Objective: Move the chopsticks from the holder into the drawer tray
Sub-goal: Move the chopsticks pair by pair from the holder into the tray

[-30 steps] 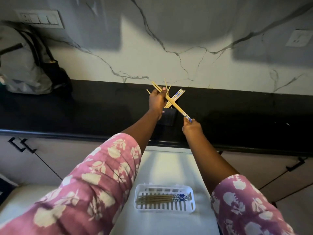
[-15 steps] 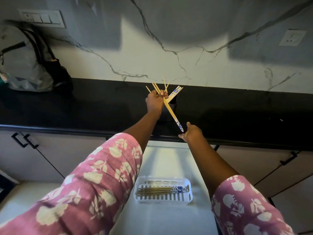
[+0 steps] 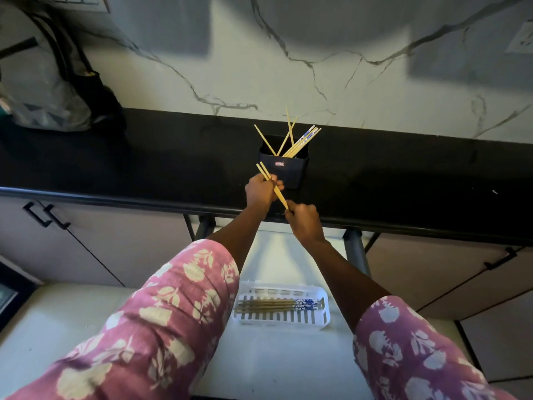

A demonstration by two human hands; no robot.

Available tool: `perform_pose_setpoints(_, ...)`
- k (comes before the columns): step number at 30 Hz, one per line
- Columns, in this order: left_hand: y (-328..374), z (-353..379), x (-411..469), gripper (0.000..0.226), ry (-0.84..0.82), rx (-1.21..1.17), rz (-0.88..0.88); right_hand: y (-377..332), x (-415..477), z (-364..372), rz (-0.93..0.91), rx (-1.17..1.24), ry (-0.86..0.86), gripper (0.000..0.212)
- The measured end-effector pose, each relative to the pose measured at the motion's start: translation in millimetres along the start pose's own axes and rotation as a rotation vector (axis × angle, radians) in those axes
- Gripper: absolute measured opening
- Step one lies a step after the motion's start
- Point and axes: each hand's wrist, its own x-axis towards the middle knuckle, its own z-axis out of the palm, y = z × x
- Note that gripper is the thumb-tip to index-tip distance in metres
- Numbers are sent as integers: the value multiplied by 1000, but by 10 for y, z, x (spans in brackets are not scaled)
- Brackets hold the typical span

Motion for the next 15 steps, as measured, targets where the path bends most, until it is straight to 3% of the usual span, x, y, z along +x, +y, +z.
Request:
perform_pose_setpoints(7, -347, -328, 101, 12, 100, 51, -143, 157, -155, 425, -28, -104, -135, 26)
perform_pose_setpoints(11, -406, -567, 323, 33, 162, 392, -33, 398, -380, 700, -83, -154, -229, 28)
perform_pose_setpoints(15, -429, -724, 561, 43, 37, 818, 29, 574, -638, 958, -75, -191, -393, 31)
